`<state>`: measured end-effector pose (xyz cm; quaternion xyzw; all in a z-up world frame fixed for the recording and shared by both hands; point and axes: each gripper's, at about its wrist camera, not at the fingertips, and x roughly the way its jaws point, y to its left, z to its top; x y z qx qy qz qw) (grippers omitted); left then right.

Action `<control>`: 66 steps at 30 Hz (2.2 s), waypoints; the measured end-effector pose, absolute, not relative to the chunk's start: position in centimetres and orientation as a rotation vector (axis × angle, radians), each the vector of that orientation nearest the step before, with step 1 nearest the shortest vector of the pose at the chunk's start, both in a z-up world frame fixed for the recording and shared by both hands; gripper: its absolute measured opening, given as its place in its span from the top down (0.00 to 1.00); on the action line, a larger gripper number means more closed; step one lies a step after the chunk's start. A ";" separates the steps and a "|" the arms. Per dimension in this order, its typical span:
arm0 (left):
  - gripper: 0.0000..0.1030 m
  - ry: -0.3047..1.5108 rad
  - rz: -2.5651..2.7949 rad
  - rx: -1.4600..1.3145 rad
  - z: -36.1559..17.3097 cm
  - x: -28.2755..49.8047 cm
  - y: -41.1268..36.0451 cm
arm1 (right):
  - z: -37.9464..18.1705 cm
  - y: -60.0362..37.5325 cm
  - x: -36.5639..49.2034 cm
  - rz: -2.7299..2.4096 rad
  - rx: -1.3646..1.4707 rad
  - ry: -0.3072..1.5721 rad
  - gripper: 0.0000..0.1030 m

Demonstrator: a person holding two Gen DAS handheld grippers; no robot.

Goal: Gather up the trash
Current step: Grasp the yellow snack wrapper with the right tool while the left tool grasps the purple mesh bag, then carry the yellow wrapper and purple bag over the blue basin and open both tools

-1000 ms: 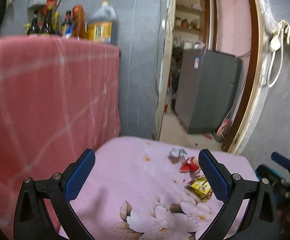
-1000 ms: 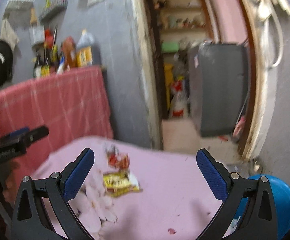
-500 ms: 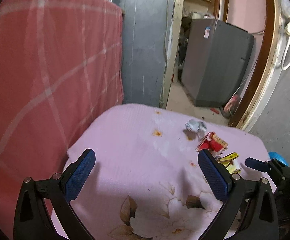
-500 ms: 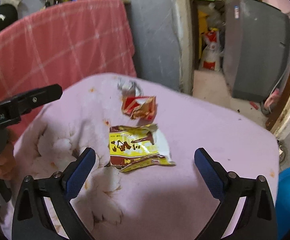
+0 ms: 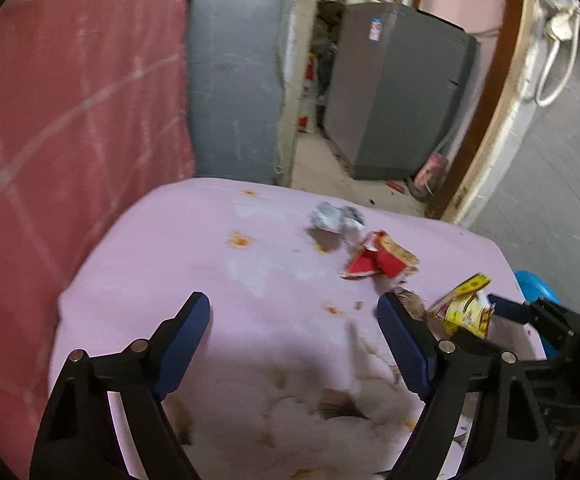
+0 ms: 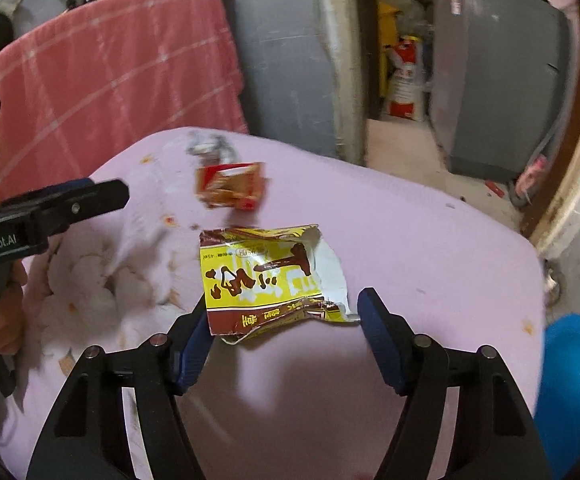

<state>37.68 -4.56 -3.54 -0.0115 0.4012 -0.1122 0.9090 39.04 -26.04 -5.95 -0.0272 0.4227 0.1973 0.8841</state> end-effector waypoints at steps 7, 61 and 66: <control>0.29 0.867 -0.303 0.030 -4.5 38.7 -7.6 | -5.8 -29.5 39.2 0.305 -0.024 0.868 0.33; 0.67 0.722 -0.313 -0.095 -0.3 29.0 -7.7 | -1.3 -30.6 29.3 0.285 0.093 0.686 0.34; 0.67 0.629 -0.309 -0.112 2.5 27.4 -8.5 | 1.5 -30.9 27.6 0.273 0.096 0.583 0.34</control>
